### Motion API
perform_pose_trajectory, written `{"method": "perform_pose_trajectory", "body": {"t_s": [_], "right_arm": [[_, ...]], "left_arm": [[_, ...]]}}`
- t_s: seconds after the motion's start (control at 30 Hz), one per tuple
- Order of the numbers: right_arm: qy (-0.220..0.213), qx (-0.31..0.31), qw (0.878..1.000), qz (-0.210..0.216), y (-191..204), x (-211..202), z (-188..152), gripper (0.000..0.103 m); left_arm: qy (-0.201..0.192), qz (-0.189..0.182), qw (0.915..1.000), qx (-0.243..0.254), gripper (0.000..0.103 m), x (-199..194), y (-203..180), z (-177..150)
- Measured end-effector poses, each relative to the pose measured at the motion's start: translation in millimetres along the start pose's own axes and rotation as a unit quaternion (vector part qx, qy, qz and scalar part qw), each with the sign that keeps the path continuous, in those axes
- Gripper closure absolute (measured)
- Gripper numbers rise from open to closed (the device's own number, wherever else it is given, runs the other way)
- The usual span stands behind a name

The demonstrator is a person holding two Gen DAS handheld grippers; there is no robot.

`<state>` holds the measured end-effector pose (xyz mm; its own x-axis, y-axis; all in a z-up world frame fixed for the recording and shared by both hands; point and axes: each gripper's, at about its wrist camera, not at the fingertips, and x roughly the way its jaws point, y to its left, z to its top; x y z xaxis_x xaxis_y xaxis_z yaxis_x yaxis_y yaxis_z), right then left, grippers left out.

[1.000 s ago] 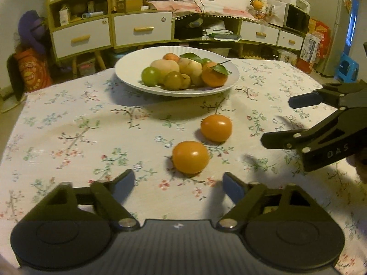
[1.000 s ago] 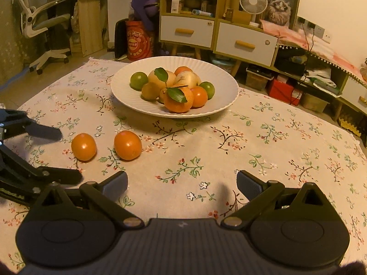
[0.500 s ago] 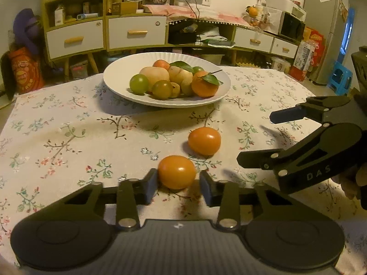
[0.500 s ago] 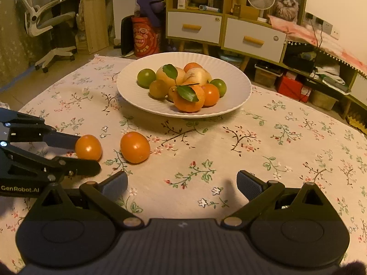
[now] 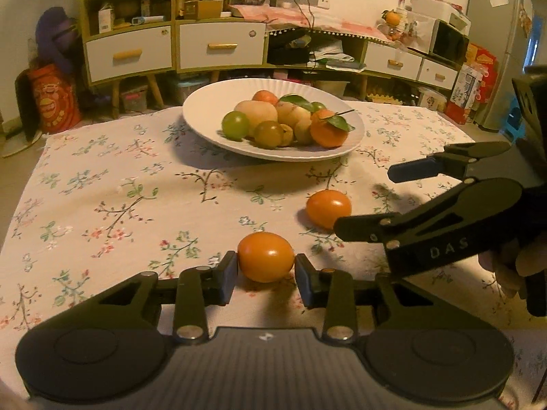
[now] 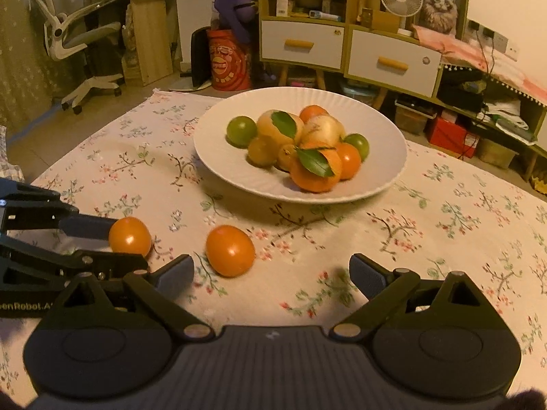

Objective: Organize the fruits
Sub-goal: 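Grasp an orange with the left tool while the right tool grasps the other orange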

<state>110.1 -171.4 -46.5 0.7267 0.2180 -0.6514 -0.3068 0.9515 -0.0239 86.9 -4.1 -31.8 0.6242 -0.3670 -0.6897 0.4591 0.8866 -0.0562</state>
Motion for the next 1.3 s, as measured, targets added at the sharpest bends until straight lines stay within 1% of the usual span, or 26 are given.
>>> {"method": "perform_pose_trajectory", "body": {"t_s": [0.2,0.37,0.5,0.57,0.67,0.8,0.87,1.0,1.13,1.3], "right_arm": [[0.001,-0.006,1.0,0.008,7.2,6.5,7.3,0.015],[0.008,-0.019,1.0,0.017,14.2,10.7,9.1,0.028],[0.01,-0.033,0.999,0.02,19.3,10.5,8.9,0.034],[0.011,-0.039,0.999,0.019,20.6,10.4,8.1,0.04],[0.01,-0.042,0.999,0.017,21.4,10.2,8.0,0.045],[0.008,-0.039,0.999,0.016,21.4,9.7,9.2,0.049],[0.008,-0.04,0.999,0.018,21.6,9.4,9.6,0.055],[0.011,-0.046,0.999,0.021,22.6,10.2,9.2,0.061],[0.013,-0.051,0.998,0.025,23.0,10.2,8.0,0.072],[0.012,-0.047,0.998,0.027,21.5,7.5,8.0,0.073]], "left_arm": [[0.004,0.002,1.0,-0.004,0.075,-1.1,4.1,0.0],[0.005,0.0,1.0,-0.003,0.075,-2.8,3.8,-0.2],[0.007,-0.002,1.0,-0.003,0.075,-3.4,3.2,0.0],[0.007,-0.003,1.0,-0.001,0.075,-3.9,2.5,-0.2],[0.007,-0.002,1.0,-0.001,0.075,-3.5,2.1,0.4],[0.007,-0.002,1.0,-0.001,0.075,-3.1,2.0,0.4],[0.007,-0.003,1.0,-0.001,0.075,-3.1,2.1,0.3],[0.008,-0.003,1.0,0.0,0.075,-2.5,1.4,0.7],[0.007,-0.002,1.0,-0.001,0.075,-2.1,1.4,0.9],[0.007,-0.004,1.0,0.0,0.075,-1.9,0.6,1.6]]}}
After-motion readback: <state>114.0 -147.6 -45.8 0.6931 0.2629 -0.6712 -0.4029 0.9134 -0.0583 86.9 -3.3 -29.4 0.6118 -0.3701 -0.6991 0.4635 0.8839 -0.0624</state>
